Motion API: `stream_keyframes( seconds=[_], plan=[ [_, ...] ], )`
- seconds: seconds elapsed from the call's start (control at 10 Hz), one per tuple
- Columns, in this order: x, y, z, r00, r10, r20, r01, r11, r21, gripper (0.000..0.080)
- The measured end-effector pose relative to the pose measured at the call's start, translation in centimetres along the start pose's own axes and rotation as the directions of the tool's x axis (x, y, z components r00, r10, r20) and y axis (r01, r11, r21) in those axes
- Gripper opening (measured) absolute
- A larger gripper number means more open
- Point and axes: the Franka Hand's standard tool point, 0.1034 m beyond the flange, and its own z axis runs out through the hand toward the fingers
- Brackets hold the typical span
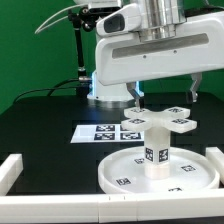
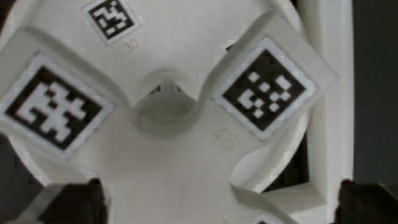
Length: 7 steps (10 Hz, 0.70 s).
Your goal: Assemble round table
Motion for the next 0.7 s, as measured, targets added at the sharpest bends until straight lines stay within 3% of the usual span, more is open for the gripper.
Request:
stream_keyframes(
  seconds=[0.1,0.5,0.6,0.7],
  plan=[
    [0.2,-0.5,-0.1,0.985,-0.173,-0.003,0.173,0.983,-0.060,0.0649],
    [0.3,-0.2,0.0,0.970,-0.243,-0.009,0.243,0.969,-0.052,0.0649],
    [0.4,1.6,0.4,0.986,-0.161,-0.039,0.160,0.987,-0.026,0.0649],
    [0.3,2.5,0.7,0.987,-0.156,-0.036,0.155,0.988,-0.021,0.0649]
  ],
)
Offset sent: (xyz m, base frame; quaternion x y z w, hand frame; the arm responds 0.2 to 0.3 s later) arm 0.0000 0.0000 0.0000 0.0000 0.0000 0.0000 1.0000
